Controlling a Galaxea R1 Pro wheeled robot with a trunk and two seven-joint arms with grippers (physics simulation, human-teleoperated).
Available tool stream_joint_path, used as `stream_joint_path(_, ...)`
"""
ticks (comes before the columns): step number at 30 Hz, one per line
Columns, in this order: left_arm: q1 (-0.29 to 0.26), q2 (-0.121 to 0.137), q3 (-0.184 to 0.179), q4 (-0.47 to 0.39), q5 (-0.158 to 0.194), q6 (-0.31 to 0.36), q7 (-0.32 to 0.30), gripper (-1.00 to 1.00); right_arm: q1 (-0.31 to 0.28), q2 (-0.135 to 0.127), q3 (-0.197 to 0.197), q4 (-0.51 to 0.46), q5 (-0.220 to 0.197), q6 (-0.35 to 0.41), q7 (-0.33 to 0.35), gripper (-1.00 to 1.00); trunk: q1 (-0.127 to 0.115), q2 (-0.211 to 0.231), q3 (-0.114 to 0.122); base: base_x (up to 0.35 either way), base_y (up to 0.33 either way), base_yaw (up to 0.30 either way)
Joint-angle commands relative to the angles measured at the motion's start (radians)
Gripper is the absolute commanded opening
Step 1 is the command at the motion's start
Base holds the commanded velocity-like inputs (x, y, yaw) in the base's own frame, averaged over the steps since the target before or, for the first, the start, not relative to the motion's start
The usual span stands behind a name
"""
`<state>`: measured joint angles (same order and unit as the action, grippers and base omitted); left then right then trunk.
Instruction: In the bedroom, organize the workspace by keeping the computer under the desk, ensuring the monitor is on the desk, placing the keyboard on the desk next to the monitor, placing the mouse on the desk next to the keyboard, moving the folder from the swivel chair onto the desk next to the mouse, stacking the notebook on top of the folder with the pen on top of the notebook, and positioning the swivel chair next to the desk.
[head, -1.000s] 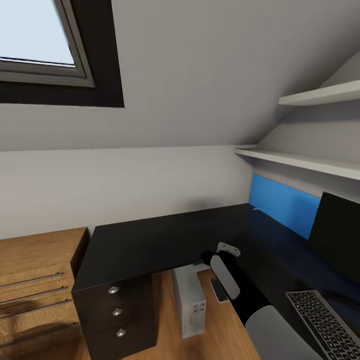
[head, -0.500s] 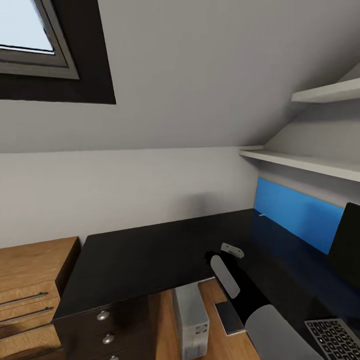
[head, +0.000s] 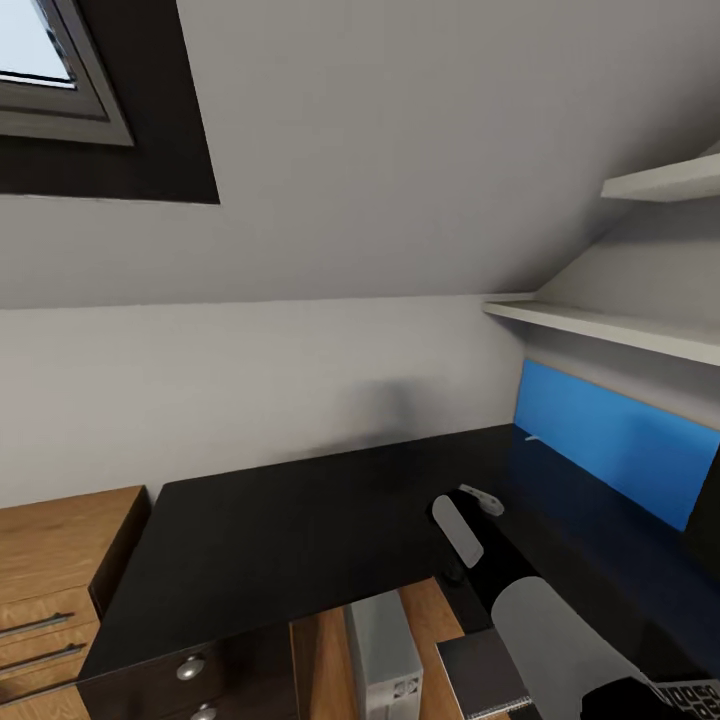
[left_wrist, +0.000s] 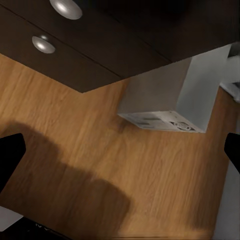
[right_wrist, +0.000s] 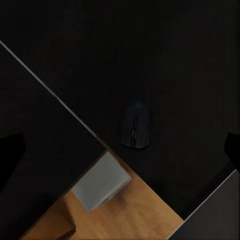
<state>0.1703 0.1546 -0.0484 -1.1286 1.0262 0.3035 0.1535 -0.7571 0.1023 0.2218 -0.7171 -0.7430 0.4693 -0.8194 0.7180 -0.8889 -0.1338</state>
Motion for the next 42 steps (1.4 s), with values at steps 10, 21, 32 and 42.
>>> stream_joint_path(10,0.004,0.010,-0.045,-0.013,0.008,0.005,0.046,1.00,-0.009,-0.009,-0.003,0.012,-0.003,-0.001,-0.003,1.00,0.000,-0.001,-0.001,0.008,0.000,0.000)
stream_joint_path(21,0.117,0.001,-0.058,-0.005,0.010,-0.032,0.118,1.00,-0.041,-0.029,-0.005,0.096,-0.002,-0.001,0.022,1.00,0.000,-0.001,-0.001,0.000,0.000,0.000)
stream_joint_path(32,0.149,0.028,-0.046,-0.039,0.034,-0.047,0.128,1.00,-0.060,-0.021,-0.029,0.066,-0.018,-0.020,0.082,1.00,0.000,-0.001,-0.001,0.000,0.000,0.000)
stream_joint_path(42,0.149,0.028,-0.046,-0.039,0.034,-0.047,0.128,1.00,-0.060,-0.021,-0.029,0.066,-0.018,-0.020,0.082,1.00,0.000,-0.001,-0.001,0.000,0.000,0.000)
